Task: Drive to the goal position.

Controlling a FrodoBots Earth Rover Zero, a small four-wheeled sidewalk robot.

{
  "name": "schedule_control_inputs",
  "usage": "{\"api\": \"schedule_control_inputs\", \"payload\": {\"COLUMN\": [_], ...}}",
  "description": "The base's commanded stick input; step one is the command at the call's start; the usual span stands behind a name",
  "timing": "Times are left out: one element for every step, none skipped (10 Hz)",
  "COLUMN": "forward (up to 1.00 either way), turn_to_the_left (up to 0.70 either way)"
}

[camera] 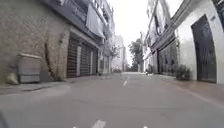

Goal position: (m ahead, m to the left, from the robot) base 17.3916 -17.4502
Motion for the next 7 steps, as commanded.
{"api": "schedule_control_inputs", "payload": {"forward": [0.85,0.85,0.85,0.85,0.85,0.85,0.85], "turn_to_the_left": [0.00,0.00,-0.01,-0.11,-0.20,-0.29,-0.34]}}
